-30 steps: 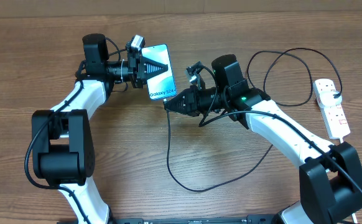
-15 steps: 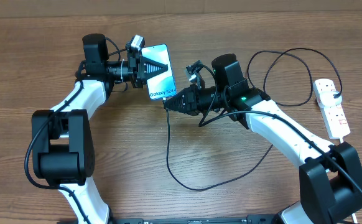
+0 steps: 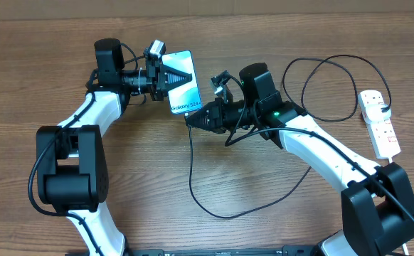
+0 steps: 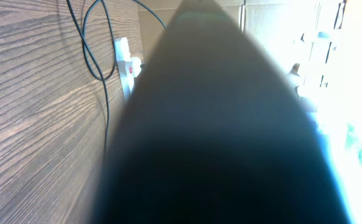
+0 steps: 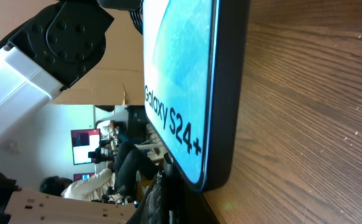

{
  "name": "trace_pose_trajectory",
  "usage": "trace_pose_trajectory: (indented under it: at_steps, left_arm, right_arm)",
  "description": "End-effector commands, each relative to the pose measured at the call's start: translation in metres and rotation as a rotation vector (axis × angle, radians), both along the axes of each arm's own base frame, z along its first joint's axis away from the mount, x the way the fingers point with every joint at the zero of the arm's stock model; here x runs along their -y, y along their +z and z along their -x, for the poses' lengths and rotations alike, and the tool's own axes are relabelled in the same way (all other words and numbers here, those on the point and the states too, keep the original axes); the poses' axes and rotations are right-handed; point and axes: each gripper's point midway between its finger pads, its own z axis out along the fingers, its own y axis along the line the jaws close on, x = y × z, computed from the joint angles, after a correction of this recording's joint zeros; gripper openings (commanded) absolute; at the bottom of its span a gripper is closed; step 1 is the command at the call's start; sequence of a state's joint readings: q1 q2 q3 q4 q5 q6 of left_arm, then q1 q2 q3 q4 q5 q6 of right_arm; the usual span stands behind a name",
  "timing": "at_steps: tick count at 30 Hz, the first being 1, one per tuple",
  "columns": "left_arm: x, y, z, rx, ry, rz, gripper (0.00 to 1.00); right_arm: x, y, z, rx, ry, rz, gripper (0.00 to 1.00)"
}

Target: Plug charger to phone and switch on socket

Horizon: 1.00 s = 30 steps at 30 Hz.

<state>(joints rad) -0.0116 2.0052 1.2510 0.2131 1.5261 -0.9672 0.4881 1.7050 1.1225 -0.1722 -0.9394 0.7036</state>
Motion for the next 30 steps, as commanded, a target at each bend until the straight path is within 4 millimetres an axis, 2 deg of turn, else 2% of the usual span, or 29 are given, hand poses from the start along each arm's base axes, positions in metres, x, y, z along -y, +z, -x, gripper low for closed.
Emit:
trace_pose_trajectory:
  at_steps: [1,30]
  left_arm:
    - [0.0003,0.0069,0.0031,0.007,-0.024,0.014,0.04]
    - [0.0001,0.0078,0.0046,0.012,-0.033,0.02,0.04]
  right_arm:
    - [-0.001,-0.0026,-0.0019,0.006,-0.014,0.01,0.04]
    - [0.0025,0.0009,-0.0093,0.007,-0.038,-0.003,0.04]
